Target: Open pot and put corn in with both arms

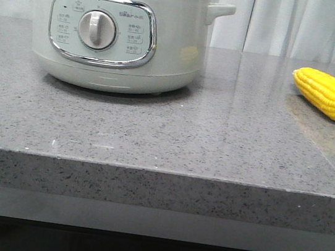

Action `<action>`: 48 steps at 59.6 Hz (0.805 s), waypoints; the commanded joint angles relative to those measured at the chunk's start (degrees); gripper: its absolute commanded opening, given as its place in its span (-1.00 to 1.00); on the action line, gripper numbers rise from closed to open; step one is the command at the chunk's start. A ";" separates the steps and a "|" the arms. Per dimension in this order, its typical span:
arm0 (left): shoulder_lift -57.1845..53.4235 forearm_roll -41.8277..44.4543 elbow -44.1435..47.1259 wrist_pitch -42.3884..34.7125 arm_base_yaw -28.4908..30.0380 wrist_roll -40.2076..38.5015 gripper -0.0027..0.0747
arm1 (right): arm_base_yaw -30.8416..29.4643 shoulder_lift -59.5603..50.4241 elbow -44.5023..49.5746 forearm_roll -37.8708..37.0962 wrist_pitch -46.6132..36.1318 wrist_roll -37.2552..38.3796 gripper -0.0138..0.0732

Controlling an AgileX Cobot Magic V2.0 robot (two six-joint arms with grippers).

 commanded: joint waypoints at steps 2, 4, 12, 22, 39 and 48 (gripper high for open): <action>-1.03 -0.07 0.25 -4.57 0.26 0.00 -0.98 | -0.37 -1.34 0.00 -0.68 -5.19 -0.36 -0.84; -1.03 -0.07 0.25 -4.57 0.26 0.00 -0.98 | -0.37 -1.34 0.00 -0.68 -5.19 -0.36 -0.84; -1.03 -0.07 0.25 -4.57 0.26 0.00 -0.98 | -0.37 -1.34 0.00 -0.68 -5.19 -0.36 -0.84; -1.03 -0.07 0.25 -4.57 0.26 0.00 -0.98 | -0.37 -1.34 0.00 -0.68 -5.19 -0.36 -0.84; -1.03 -0.07 0.25 -4.57 0.26 0.00 -0.98 | -0.37 -1.34 0.00 -0.68 -5.35 -0.36 -0.84; -1.03 0.03 0.25 -6.27 0.26 0.00 -0.98 | -0.37 -1.34 -0.05 -0.68 -7.03 -0.36 -0.84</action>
